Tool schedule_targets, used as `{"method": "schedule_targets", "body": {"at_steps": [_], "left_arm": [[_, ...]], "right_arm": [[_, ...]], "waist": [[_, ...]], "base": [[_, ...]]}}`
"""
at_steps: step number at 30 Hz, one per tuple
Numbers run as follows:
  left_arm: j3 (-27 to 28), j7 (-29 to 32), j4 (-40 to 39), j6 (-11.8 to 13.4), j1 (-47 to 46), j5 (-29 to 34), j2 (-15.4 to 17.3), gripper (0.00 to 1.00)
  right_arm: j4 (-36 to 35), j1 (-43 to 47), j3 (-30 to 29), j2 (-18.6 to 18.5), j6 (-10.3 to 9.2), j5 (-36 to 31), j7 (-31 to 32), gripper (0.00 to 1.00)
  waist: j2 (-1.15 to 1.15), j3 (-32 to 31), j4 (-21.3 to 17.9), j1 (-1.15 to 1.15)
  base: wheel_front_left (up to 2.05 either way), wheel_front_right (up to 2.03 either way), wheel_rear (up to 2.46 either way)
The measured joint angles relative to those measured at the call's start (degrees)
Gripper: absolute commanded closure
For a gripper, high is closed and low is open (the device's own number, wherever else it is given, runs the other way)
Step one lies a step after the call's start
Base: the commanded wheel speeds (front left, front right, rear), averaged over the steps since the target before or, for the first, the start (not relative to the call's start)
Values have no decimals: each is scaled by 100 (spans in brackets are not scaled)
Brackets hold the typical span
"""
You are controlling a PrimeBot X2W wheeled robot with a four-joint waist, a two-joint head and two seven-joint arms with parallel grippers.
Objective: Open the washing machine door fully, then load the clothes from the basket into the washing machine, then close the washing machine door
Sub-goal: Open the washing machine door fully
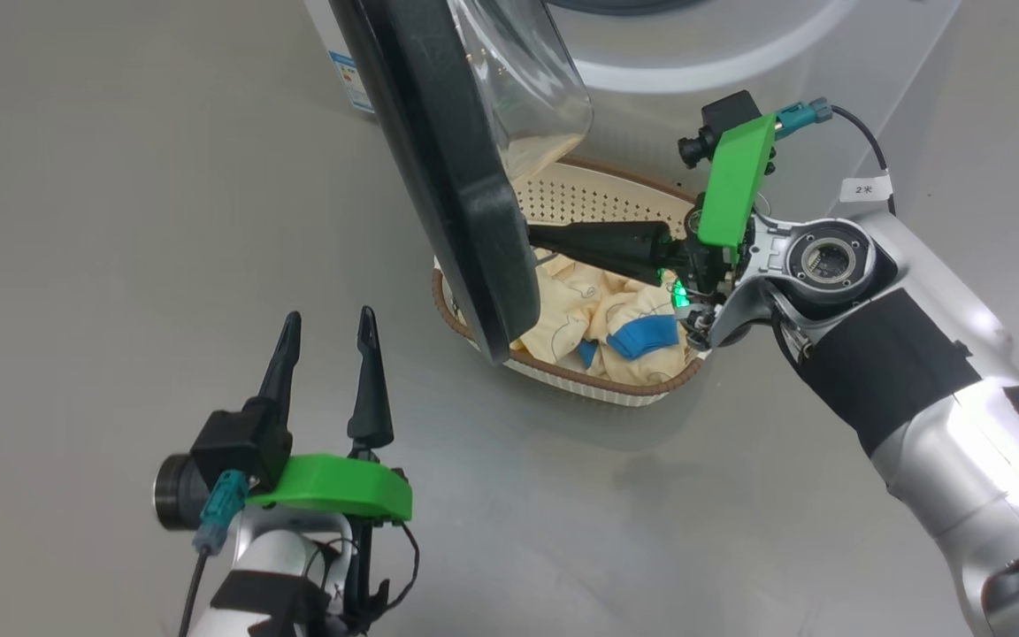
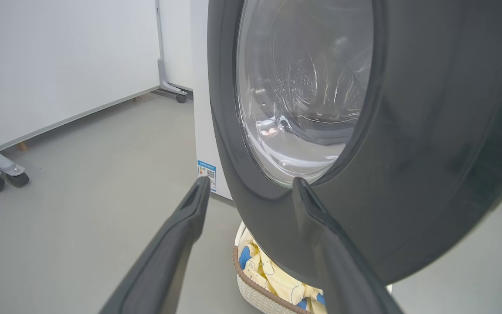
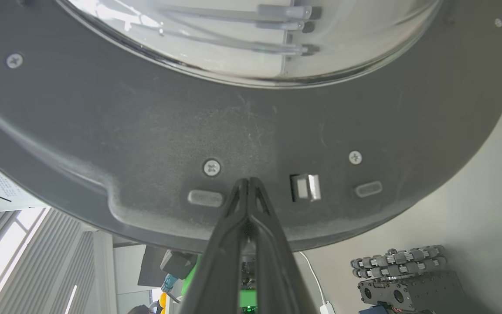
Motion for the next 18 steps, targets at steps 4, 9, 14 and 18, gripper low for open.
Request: {"method": "schedule_targets", "body": {"at_steps": [4, 9, 14, 18], "left_arm": [[29, -1, 2, 0, 5, 26, 0, 0], [130, -1, 87, -96, 51, 296, 3, 0], [385, -1, 172, -254, 106, 546, 3, 0], [694, -1, 231, -487, 203, 834, 25, 0]], "right_arm": [[-145, 85, -16, 16, 0, -194, -141, 100], [-817, 307, 78, -300, 0, -1368, -1198, 100], [-1916, 788, 474, -1021, 0, -2587, -2641, 100], [-2194, 1416, 845, -1590, 0, -3339, -3990, 100]], "waist": [[0, -48, -34, 0], [0, -212, -127, 0], [0, -398, -307, 0], [0, -585, -508, 0]], "base": [[0, 0, 0], [0, 0, 0], [0, 0, 0], [0, 0, 0]]}}
